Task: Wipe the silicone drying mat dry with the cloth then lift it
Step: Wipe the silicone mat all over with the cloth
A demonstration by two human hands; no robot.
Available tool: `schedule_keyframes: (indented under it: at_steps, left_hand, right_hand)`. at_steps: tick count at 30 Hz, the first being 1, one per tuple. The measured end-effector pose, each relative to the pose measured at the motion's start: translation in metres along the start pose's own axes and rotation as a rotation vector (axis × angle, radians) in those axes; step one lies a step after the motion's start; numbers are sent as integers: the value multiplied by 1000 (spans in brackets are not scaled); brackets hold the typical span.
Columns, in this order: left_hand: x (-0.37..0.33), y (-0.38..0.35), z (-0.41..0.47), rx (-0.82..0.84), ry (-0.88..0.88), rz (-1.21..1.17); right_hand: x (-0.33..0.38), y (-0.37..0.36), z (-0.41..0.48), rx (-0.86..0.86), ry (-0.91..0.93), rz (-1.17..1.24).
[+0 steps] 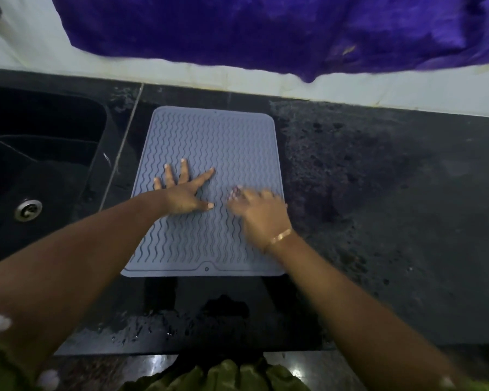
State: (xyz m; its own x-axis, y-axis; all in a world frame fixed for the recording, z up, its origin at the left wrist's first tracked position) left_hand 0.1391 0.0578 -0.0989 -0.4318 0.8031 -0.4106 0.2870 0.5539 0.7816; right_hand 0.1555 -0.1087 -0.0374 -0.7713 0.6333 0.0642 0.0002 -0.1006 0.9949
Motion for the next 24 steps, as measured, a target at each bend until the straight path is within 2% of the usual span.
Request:
schedule_keyframes:
  at_steps: [4, 6, 9, 11, 13, 17, 20, 24]
  left_hand:
    - [0, -1, -2, -22, 4, -15]
    - [-3, 0, -4, -79, 29, -23]
    - [-12, 7, -12, -370, 36, 32]
    - [-22, 12, -18, -559, 6, 90]
    - [-39, 19, -14, -645, -70, 176]
    - [-64, 20, 10, -595, -226, 324]
    - [-58, 8, 22, -519, -203, 360]
    - [-53, 6, 28, -518, -188, 329]
  right_hand:
    - [31, 19, -71, -120, 66, 92]
    - [30, 22, -78, -100, 52, 212]
    - [0, 28, -53, -142, -145, 507]
    - [-29, 36, -27, -257, -276, 569]
    - [-54, 40, 5, -312, -374, 592]
    - [-94, 44, 75, -286, -457, 517]
    - [-118, 47, 120, -236, -434, 439]
    - [-141, 41, 171, -182, -374, 340]
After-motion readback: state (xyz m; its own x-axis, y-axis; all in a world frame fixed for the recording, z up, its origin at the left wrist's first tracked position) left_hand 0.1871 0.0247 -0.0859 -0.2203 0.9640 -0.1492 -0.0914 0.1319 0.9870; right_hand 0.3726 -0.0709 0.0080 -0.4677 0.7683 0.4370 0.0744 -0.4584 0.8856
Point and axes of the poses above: each hand's wrist, its own z-axis towards the middle knuckle, its own y-axis out of the back of the hand, x = y × z, the point moved 8 cm from there along z, towards the middle knuckle, and after that the axes turned 8 degrees about -x, right-handed, at the moved point
